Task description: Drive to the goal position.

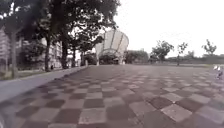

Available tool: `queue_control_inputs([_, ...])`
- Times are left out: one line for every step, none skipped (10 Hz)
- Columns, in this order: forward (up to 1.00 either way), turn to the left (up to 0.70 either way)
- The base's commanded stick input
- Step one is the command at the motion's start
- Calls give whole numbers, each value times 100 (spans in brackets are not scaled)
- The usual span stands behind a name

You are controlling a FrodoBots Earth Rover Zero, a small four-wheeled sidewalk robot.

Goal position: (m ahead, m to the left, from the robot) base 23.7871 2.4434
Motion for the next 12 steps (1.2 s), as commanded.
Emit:
queue_control_inputs([100, 0])
queue_control_inputs([100, 0])
queue_control_inputs([100, 0])
queue_control_inputs([100, 0])
queue_control_inputs([100, 0])
queue_control_inputs([100, 0])
queue_control_inputs([100, 0])
queue_control_inputs([100, 0])
queue_control_inputs([100, 0])
queue_control_inputs([100, 0])
queue_control_inputs([100, 0])
queue_control_inputs([100, 0])
